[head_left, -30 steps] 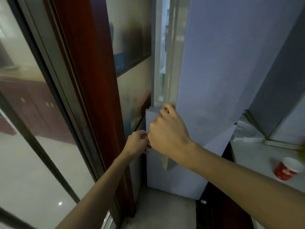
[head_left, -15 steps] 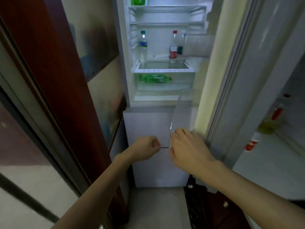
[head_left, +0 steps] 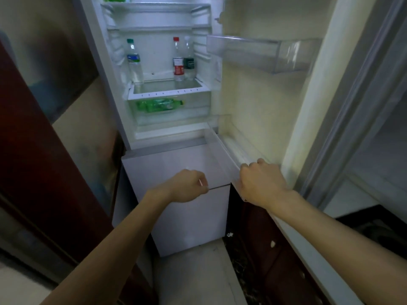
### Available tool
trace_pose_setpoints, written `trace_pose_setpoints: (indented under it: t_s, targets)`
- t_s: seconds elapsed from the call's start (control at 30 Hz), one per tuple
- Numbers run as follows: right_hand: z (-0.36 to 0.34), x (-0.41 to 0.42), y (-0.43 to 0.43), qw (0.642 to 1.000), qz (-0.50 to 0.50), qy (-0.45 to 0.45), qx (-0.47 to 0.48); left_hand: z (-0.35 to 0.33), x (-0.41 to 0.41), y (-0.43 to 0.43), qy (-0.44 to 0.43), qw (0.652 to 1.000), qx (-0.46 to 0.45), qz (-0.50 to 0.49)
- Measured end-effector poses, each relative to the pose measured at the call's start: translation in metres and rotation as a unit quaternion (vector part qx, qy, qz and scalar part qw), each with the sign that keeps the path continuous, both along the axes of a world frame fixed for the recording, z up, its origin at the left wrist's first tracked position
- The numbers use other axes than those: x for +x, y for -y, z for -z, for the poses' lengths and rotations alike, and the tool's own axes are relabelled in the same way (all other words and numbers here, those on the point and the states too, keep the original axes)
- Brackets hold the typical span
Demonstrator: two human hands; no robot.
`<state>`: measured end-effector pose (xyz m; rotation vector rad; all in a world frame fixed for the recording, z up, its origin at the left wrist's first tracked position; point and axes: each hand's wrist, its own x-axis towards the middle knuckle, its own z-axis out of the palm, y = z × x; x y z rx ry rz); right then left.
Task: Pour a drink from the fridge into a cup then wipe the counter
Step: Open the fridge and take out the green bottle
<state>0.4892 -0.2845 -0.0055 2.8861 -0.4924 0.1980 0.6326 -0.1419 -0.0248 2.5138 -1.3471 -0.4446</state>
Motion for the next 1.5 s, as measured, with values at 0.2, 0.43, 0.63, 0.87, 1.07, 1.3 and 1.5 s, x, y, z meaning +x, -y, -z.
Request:
trace_pose_setpoints:
  t_s: [0.2,0.43,0.63,0.87,1.07,1.3,1.5]
  targets:
    - [-0.001,-0.022,0.033,0.999,0.031,0.025,0.005,-0.005,-0.004,0.021,0.005,0.999,0.025,0.033]
    - [-0.011,-0.028,0.062,0.997,0.073,-0.014,0.003,-0.023,-0.019,0.047,0.017,0.999,0.021,0.039]
    - [-0.027,-0.015,0.075,0.998,0.041,-0.014,0.034,-0.039,-0.02,0.05,0.026,0.999,0.024,0.003]
    - [-0.023,0.017,0.092,0.973,-0.067,-0.163,0.147,-0.05,-0.019,0.041,0.043,0.994,0.088,-0.047]
    - [-0.01,0.047,0.095,0.945,-0.122,-0.256,0.164,-0.067,-0.008,0.024,0.03,0.988,0.119,-0.089]
    - [-0.017,0.098,0.094,0.947,-0.142,-0.226,0.181,-0.073,0.029,0.004,0.037,0.986,0.109,-0.118]
    - [-0.034,0.154,0.088,0.955,-0.138,-0.196,0.176,-0.063,0.094,0.001,0.079,0.982,0.1,-0.142]
